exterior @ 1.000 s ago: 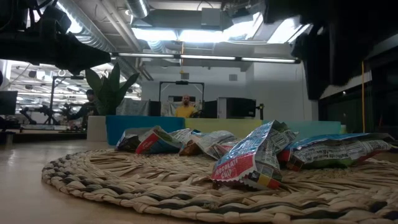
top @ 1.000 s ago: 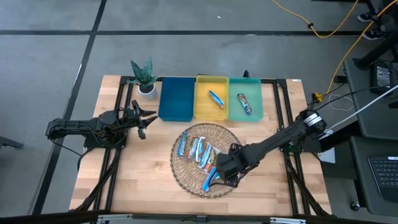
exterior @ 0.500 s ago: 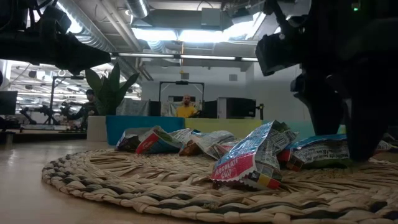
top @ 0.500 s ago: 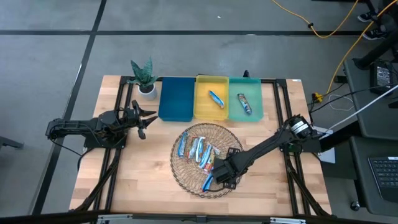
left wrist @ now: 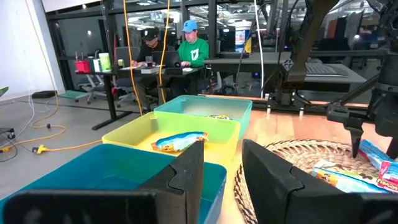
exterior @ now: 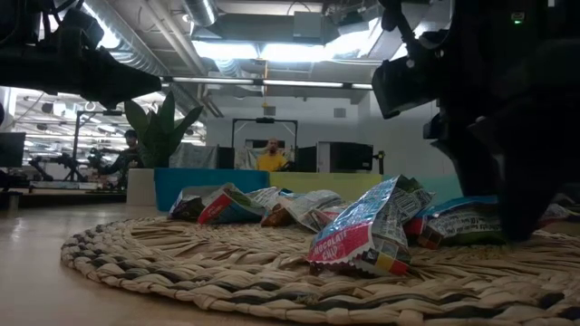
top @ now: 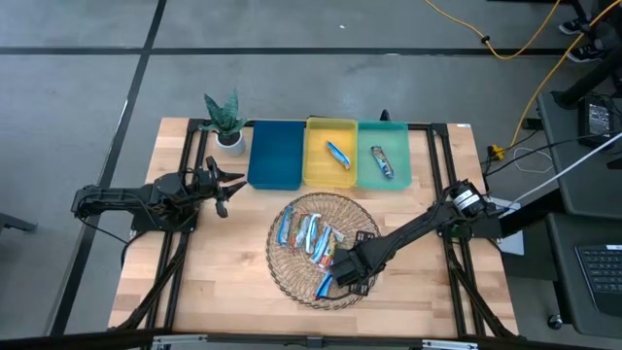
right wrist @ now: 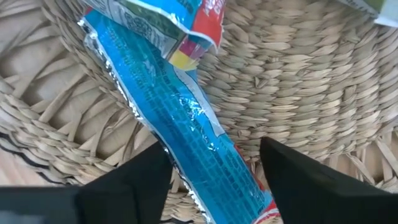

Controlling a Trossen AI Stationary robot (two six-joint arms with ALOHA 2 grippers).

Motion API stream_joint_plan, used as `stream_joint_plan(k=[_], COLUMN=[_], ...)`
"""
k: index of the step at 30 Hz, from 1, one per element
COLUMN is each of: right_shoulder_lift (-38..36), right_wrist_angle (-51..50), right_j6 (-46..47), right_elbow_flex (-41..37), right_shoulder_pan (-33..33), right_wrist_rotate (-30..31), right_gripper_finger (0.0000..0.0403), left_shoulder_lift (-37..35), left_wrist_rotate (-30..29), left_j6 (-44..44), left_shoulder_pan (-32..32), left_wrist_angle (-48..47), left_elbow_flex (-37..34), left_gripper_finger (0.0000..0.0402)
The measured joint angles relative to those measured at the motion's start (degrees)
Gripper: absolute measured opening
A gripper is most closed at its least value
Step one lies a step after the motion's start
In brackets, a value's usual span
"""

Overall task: Pick and place Granola Bars by type
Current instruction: Put the red granola bar into the blue bin

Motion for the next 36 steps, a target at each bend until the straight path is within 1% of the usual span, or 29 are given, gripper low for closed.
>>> stream_joint_plan(k=[9,12,18,25,29,36], right_shoulder_lift=[0.00,0.00,0.00,-0.02,-0.07,-0.09], right_wrist_angle=[0.00,-0.29,-3.00,-11.05,-15.36,-20.57], right_j6=[0.29,1.77,3.29,2.97,2.75,2.82], right_elbow_flex=[0.00,0.00,0.54,5.70,9.42,16.00], right_shoulder_pan=[0.00,0.00,-0.02,-0.02,-0.02,-0.03], right_wrist_rotate=[-0.13,-0.14,-2.84,-3.67,-3.35,-0.65], right_gripper_finger=[0.0148,0.0121,0.0078,0.0054,0.0053,0.0053], left_shoulder_lift=[0.00,0.00,0.00,0.00,0.00,0.00], left_wrist_rotate=[0.00,0.00,0.00,0.00,0.00,0.00], left_j6=[0.00,0.00,0.00,0.00,0.00,0.00], left_shoulder_pan=[-0.01,0.00,0.00,0.00,0.00,-0.01], left_wrist_angle=[0.00,0.00,0.00,0.00,0.00,0.00], left_elbow_flex=[0.02,0.00,0.00,0.00,0.00,0.00], left_gripper_finger=[0.0104,0.0104,0.0104,0.0104,0.0104,0.0104])
